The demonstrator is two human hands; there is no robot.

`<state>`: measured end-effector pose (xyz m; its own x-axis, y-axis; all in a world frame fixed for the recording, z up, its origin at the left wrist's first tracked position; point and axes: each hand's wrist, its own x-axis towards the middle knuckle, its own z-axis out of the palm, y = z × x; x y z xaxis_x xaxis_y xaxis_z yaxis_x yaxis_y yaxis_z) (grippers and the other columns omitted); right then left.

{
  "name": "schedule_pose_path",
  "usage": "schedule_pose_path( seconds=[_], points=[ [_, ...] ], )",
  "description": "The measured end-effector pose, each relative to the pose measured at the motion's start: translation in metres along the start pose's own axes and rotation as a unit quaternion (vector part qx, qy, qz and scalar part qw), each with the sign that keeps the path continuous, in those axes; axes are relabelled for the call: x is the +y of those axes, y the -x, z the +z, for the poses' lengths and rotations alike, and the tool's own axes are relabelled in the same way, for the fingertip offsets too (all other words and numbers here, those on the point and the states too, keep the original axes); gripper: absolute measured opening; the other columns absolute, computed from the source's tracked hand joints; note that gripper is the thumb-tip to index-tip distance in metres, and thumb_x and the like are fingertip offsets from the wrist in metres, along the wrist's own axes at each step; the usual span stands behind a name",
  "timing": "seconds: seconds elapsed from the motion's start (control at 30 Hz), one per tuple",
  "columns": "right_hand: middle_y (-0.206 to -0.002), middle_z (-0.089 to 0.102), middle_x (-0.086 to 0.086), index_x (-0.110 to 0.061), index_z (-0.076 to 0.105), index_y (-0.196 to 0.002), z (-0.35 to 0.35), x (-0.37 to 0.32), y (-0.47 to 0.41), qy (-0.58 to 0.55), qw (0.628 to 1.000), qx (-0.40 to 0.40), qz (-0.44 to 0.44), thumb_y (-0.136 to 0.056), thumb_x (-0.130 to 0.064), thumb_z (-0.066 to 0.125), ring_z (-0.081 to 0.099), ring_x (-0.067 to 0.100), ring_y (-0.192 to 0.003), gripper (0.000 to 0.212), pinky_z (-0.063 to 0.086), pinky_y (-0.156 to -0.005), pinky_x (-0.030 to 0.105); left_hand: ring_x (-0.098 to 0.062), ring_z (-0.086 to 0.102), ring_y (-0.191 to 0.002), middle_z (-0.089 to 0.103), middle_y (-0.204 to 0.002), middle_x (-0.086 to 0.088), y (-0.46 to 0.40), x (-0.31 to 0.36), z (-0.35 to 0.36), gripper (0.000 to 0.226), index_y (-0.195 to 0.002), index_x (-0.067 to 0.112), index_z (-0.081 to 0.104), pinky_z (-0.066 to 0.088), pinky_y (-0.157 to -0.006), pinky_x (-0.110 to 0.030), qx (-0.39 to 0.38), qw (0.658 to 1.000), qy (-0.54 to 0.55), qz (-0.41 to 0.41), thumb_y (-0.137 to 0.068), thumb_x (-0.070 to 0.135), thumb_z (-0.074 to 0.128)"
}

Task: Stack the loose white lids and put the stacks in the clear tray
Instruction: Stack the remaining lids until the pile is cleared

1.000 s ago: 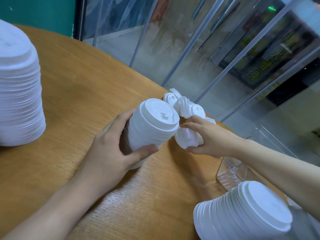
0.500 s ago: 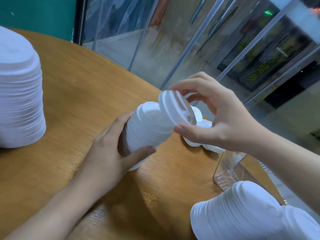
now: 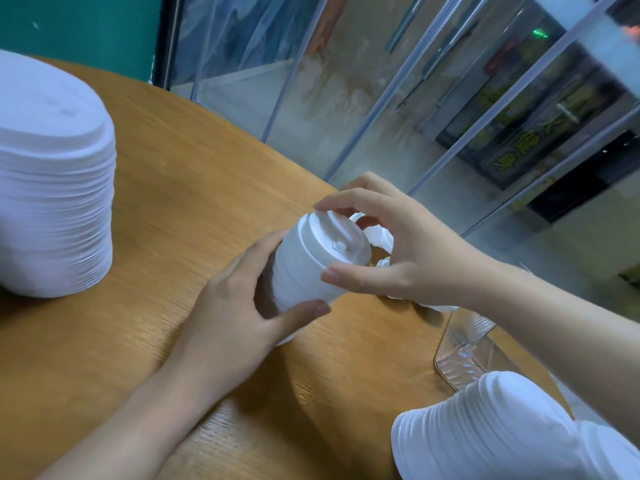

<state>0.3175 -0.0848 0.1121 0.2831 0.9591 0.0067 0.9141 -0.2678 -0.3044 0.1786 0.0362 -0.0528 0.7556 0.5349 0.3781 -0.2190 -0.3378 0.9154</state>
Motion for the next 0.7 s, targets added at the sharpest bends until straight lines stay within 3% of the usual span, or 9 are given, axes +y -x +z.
schedule_pose_path(
  seconds=[0.23, 0.33, 0.43, 0.5, 0.6, 0.7],
  points=[
    [-0.145, 0.049, -0.017, -0.034, 0.039, -0.152, -0.003, -0.005, 0.015, -0.079, 0.994, -0.002, 0.075, -0.074, -0.063, 0.080, 0.051, 0.005, -0.137, 0.092, 0.048, -0.110, 0.033, -0.001, 0.060, -0.114, 0.063, -0.125, 0.026, -0.002, 0.000, -0.001, 0.083, -0.140, 0.045, 0.049, 0.044, -0.087, -0.013, -0.006, 1.000, -0.015, 0.002, -0.066, 0.074, 0.074],
    [-0.139, 0.054, -0.022, -0.041, 0.042, -0.147, -0.004, -0.013, 0.032, -0.163, 0.975, 0.073, 0.133, -0.079, -0.068, 0.070, 0.055, 0.002, -0.132, 0.078, 0.051, -0.106, 0.032, 0.001, 0.059, -0.113, 0.063, -0.121, 0.027, -0.002, -0.001, -0.001, 0.082, -0.135, 0.043, 0.054, 0.045, -0.088, -0.013, -0.011, 1.000, 0.001, -0.009, -0.062, 0.070, 0.079],
    [-0.132, 0.061, -0.024, -0.042, 0.049, -0.141, 0.005, -0.027, 0.048, -0.235, 0.937, 0.130, 0.223, -0.087, -0.071, 0.061, 0.063, -0.001, -0.121, 0.063, 0.051, -0.107, 0.035, -0.001, 0.059, -0.115, 0.064, -0.124, 0.024, 0.001, -0.004, -0.004, 0.082, -0.135, 0.042, 0.054, 0.049, -0.095, -0.025, -0.023, 0.999, -0.012, -0.022, -0.064, 0.055, 0.091],
    [-0.129, 0.064, -0.019, -0.037, 0.053, -0.141, 0.018, -0.036, 0.051, -0.298, 0.902, 0.152, 0.272, -0.081, -0.066, 0.060, 0.065, 0.002, -0.117, 0.067, 0.052, -0.107, 0.037, -0.003, 0.058, -0.118, 0.062, -0.129, 0.023, 0.004, -0.007, -0.008, 0.084, -0.140, 0.041, 0.051, 0.050, -0.100, -0.033, -0.035, 0.998, -0.035, -0.028, -0.066, 0.045, 0.093],
    [-0.129, 0.063, -0.012, -0.031, 0.053, -0.142, 0.040, -0.053, 0.049, -0.395, 0.845, 0.143, 0.330, -0.071, -0.068, 0.063, 0.064, 0.014, -0.119, 0.080, 0.054, -0.106, 0.041, -0.002, 0.059, -0.118, 0.061, -0.129, 0.023, 0.009, -0.008, -0.015, 0.083, -0.142, 0.042, 0.049, 0.052, -0.099, -0.036, -0.049, 0.997, -0.054, -0.025, -0.068, 0.046, 0.086],
    [-0.140, 0.055, -0.008, -0.036, 0.049, -0.144, 0.057, -0.066, 0.040, -0.470, 0.794, 0.146, 0.357, -0.089, -0.061, 0.065, 0.060, 0.026, -0.124, 0.063, 0.054, -0.103, 0.045, -0.005, 0.060, -0.118, 0.061, -0.131, 0.022, 0.018, -0.010, -0.020, 0.075, -0.143, 0.040, 0.049, 0.053, -0.099, -0.037, -0.050, 0.995, -0.073, -0.036, -0.077, 0.037, 0.085]
  ],
)
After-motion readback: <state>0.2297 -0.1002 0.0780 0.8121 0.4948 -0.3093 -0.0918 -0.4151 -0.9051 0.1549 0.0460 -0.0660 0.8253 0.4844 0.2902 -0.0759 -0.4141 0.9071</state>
